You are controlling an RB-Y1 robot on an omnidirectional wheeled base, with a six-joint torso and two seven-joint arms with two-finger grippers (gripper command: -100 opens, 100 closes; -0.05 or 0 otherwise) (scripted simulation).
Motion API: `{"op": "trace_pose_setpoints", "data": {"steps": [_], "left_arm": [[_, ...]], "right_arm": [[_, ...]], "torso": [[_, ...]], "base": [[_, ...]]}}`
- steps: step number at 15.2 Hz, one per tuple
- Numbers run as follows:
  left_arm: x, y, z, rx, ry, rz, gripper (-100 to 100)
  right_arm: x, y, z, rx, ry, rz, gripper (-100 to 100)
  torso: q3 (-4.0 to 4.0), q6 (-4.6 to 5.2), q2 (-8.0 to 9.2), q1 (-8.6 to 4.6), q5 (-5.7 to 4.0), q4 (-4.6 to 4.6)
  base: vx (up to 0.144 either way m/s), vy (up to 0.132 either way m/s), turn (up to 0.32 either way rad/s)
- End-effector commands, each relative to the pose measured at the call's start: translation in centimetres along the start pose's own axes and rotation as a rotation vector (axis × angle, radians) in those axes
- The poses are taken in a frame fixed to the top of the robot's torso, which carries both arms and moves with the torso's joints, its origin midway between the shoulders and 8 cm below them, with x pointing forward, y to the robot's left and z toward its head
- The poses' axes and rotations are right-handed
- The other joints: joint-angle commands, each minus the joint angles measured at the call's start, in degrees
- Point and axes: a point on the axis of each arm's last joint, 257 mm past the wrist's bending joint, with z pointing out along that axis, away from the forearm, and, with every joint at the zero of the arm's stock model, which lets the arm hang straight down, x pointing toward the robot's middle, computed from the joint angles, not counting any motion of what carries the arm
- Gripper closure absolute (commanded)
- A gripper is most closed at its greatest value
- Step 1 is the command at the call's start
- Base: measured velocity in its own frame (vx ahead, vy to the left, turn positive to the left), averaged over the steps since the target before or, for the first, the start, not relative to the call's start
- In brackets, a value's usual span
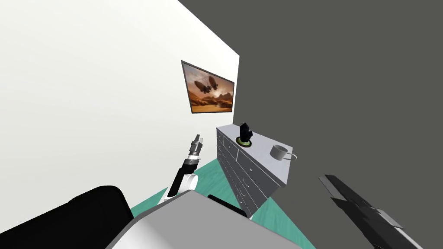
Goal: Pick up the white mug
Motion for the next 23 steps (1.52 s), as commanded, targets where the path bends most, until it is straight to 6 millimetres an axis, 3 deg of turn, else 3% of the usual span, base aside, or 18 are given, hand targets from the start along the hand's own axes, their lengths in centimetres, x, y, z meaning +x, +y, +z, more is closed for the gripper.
{"op": "trace_pose_setpoints", "data": {"steps": [1, 3, 5, 8, 10, 13, 15, 16, 20, 22, 23], "left_arm": [[0.0, 0.0, 0.0, 0.0, 0.0, 0.0, 0], [0.0, 0.0, 0.0, 0.0, 0.0, 0.0, 0], [0.0, 0.0, 0.0, 0.0, 0.0, 0.0, 0], [0.0, 0.0, 0.0, 0.0, 0.0, 0.0, 0], [0.0, 0.0, 0.0, 0.0, 0.0, 0.0, 0], [0.0, 0.0, 0.0, 0.0, 0.0, 0.0, 0], [0.0, 0.0, 0.0, 0.0, 0.0, 0.0, 0], [0.0, 0.0, 0.0, 0.0, 0.0, 0.0, 0], [0.0, 0.0, 0.0, 0.0, 0.0, 0.0, 0], [0.0, 0.0, 0.0, 0.0, 0.0, 0.0, 0], [0.0, 0.0, 0.0, 0.0, 0.0, 0.0, 0]], "right_arm": [[-1.4, -1.5, -1.7, 0.039, 0.045, -0.08, -100], [-2.9, -2.5, -3.0, 0.07, 0.079, -0.147, -100], [-3.8, -2.7, -3.0, 0.074, 0.076, -0.17, -100], [-6.4, -4.4, -5.3, 0.133, 0.156, -0.292, -100], [-7.1, -4.3, -5.4, 0.136, 0.154, -0.309, -100], [-9.8, -5.4, -7.5, 0.187, 0.24, -0.426, -100], [-10.4, -5.3, -7.6, 0.193, 0.245, -0.443, -100], [-11.7, -5.6, -8.5, 0.214, 0.292, -0.501, -100], [-14.4, -5.9, -10.1, 0.253, 0.394, -0.614, -100], [-14.8, -6.1, -10.8, 0.276, 0.409, -0.622, -100], [-16.1, -6.2, -11.2, 0.286, 0.458, -0.675, -100]], "torso": [[0.0, 0.0, 0.0, 0.0, 0.0, 0.0], [0.0, -0.02, 0.0, -0.07, -0.01, 0.0], [0.0, -0.02, 0.0, -0.12, -0.02, 0.0], [-0.02, -0.02, -0.03, -0.1, -0.02, -0.01], [-0.03, -0.04, -0.05, -0.16, -0.03, -0.01], [-0.05, -0.02, -0.08, -0.11, -0.02, -0.02], [-0.03, -0.04, -0.04, -0.2, -0.03, -0.01], [-0.03, 0.01, -0.05, -0.18, -0.04, -0.01], [-0.03, -0.03, -0.04, -0.23, -0.04, -0.01], [-0.01, -0.06, -0.01, -0.24, -0.05, 0.0], [-0.02, 0.03, -0.05, -0.19, -0.05, 0.0]], "base": [[-0.021, -0.042, 0.373], [-0.024, -0.049, 0.458], [-0.026, -0.05, 0.346], [-0.027, -0.05, 0.451], [-0.023, -0.058, 0.385], [-0.027, -0.052, 0.392], [-0.045, -0.066, 0.397], [-0.046, -0.058, 0.445], [-0.059, -0.068, 0.487], [-0.063, -0.057, 0.428], [-0.068, -0.053, 0.398]]}}
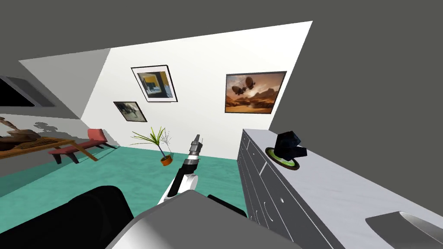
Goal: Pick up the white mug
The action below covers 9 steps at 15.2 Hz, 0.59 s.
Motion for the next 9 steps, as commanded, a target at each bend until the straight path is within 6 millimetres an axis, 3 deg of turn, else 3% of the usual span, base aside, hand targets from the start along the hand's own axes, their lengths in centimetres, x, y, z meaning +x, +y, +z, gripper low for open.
{"op": "trace_pose_setpoints", "data": {"steps": [1, 3, 9], "left_arm": [[0.0, 0.0, 0.0, 0.0, 0.0, 0.0, 0], [0.0, 0.0, 0.0, 0.0, 0.0, 0.0, 0], [0.0, 0.0, 0.0, 0.0, 0.0, 0.0, 0]], "right_arm": [[-0.1, -0.9, -1.1, 0.018, 0.054, -0.041, -100], [-0.4, -1.8, -2.1, 0.03, 0.113, -0.093, -100], [-0.3, -3.7, -4.8, 0.062, 0.265, -0.182, -100]], "torso": [[0.0, 0.0, 0.0, 0.0, 0.0, 0.0], [0.01, -0.02, 0.02, -0.04, -0.01, 0.0], [-0.01, 0.01, -0.02, 0.11, 0.02, 0.0]], "base": [[-0.078, -0.06, 0.435], [-0.083, -0.061, 0.498], [-0.075, -0.027, 0.33]]}}
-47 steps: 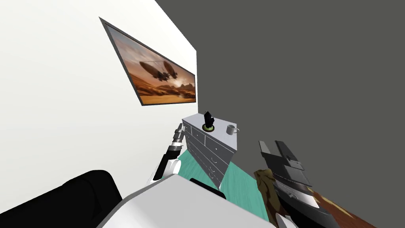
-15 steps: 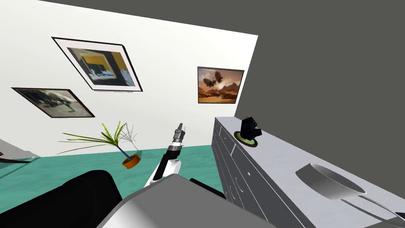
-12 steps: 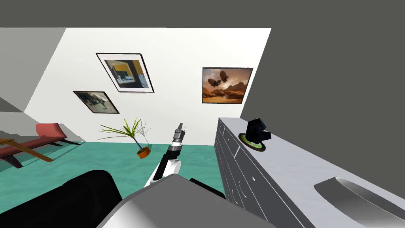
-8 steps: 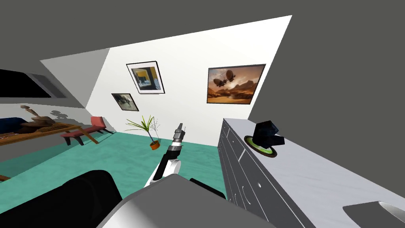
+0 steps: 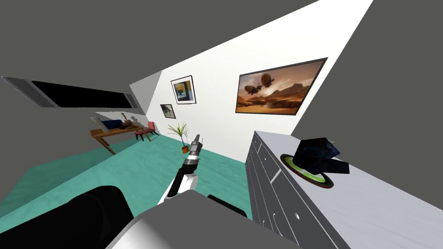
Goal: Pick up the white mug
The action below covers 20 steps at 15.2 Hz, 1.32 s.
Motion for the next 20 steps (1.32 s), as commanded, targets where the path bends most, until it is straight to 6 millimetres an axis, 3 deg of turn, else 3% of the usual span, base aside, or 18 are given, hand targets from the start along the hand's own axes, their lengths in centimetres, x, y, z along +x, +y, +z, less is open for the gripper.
{"op": "trace_pose_setpoints", "data": {"steps": [1, 12, 20], "left_arm": [[0.0, 0.0, 0.0, 0.0, 0.0, 0.0, 0], [0.0, 0.0, 0.0, 0.0, 0.0, 0.0, 0], [0.0, 0.0, 0.0, 0.0, 0.0, 0.0, 0]], "right_arm": [[0.4, -1.0, -0.9, 0.002, 0.08, -0.058, -100], [3.6, -3.2, -5.7, 0.03, 0.368, -0.138, -100], [6.4, -4.5, -10.3, 0.022, 0.628, -0.183, -100]], "torso": [[0.0, 0.0, 0.0, 0.0, 0.0, 0.0], [-0.03, 0.04, -0.05, -0.04, -0.01, -0.01], [-0.14, -0.04, -0.24, -0.02, -0.09, -0.06]], "base": [[-0.108, -0.023, 0.501], [-0.081, -0.017, 0.298], [-0.062, 0.01, 0.274]]}}
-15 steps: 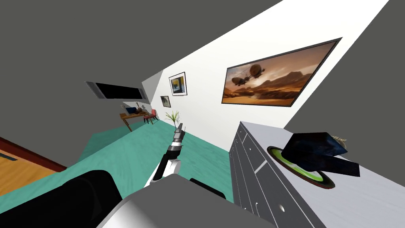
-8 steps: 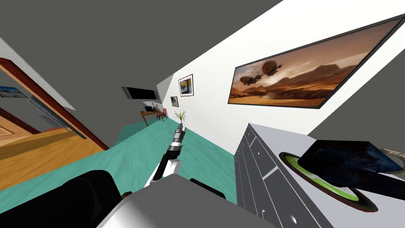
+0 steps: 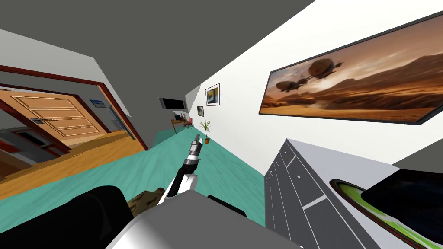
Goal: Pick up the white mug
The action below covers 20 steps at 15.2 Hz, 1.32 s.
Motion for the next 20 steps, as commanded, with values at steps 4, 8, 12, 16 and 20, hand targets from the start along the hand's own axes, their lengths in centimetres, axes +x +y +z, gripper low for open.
{"op": "trace_pose_setpoints", "data": {"steps": [4, 8, 12, 16, 20], "left_arm": [[0.0, 0.0, 0.0, 0.0, 0.0, 0.0, 0], [0.0, 0.0, 0.0, 0.0, 0.0, 0.0, 0], [0.0, 0.0, 0.0, 0.0, 0.0, 0.0, 0], [0.0, 0.0, 0.0, 0.0, 0.0, 0.0, 0], [0.0, 0.0, 0.0, 0.0, 0.0, 0.0, 0]], "right_arm": [[2.8, -0.1, -1.4, -0.014, 0.13, -0.011, -100], [5.9, 0.0, -3.2, -0.042, 0.284, -0.024, -100], [7.8, 0.3, -4.7, -0.058, 0.375, -0.021, -100], [10.3, 0.8, -6.8, -0.089, 0.504, -0.019, -100], [11.8, 1.2, -8.6, -0.103, 0.585, -0.006, -100]], "torso": [[-0.03, 0.02, -0.05, -0.02, -0.01, -0.01], [-0.06, -0.01, -0.11, -0.02, -0.02, -0.03], [-0.1, 0.03, -0.18, 0.0, -0.01, -0.03], [-0.12, 0.09, -0.22, -0.02, 0.0, -0.03], [-0.13, 0.06, -0.24, -0.01, 0.0, -0.05]], "base": [[-0.041, 0.01, 0.194], [-0.035, 0.015, 0.296], [-0.013, 0.014, 0.158], [-0.002, 0.015, 0.159], [0.003, 0.014, 0.124]]}}
